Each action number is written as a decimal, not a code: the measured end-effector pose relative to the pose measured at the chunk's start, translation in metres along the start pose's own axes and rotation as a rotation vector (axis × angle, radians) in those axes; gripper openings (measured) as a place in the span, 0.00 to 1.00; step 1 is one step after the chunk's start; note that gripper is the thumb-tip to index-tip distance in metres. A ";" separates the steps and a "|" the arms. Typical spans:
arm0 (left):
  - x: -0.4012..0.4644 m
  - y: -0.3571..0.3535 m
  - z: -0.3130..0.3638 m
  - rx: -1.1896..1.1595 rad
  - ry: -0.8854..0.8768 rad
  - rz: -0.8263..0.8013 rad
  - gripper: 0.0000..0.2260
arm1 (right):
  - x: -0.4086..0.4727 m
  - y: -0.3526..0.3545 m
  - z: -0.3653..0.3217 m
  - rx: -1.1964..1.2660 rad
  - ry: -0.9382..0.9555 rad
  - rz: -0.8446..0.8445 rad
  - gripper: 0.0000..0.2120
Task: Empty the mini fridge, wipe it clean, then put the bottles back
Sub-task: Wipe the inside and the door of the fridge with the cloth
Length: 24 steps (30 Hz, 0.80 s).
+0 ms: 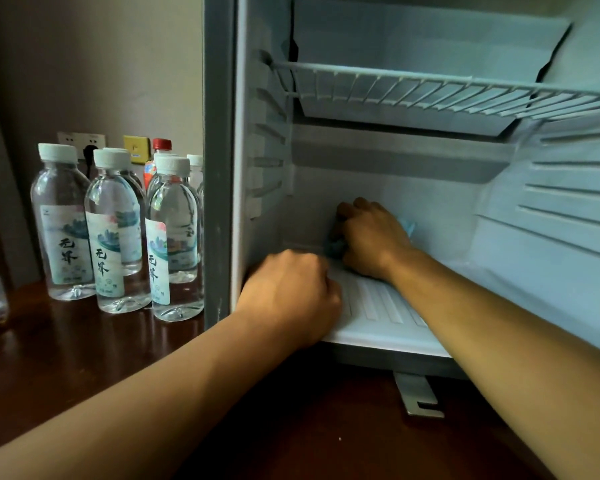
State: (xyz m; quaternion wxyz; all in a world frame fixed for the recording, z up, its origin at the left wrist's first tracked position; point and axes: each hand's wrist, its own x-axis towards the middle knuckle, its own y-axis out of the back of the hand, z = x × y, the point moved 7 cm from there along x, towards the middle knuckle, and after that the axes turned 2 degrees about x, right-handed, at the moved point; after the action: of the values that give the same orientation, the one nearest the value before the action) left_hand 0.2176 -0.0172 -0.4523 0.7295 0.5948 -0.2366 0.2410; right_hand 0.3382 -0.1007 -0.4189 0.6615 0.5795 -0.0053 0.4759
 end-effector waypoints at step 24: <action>0.000 -0.001 0.003 0.010 -0.047 -0.020 0.13 | -0.015 0.014 0.042 0.215 -0.348 0.218 0.10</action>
State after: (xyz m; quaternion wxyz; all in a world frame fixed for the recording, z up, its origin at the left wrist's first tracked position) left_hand 0.2184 -0.0201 -0.4526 0.7231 0.6063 -0.2465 0.2208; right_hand 0.3440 -0.1437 -0.4029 0.5297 0.7160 -0.1311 0.4354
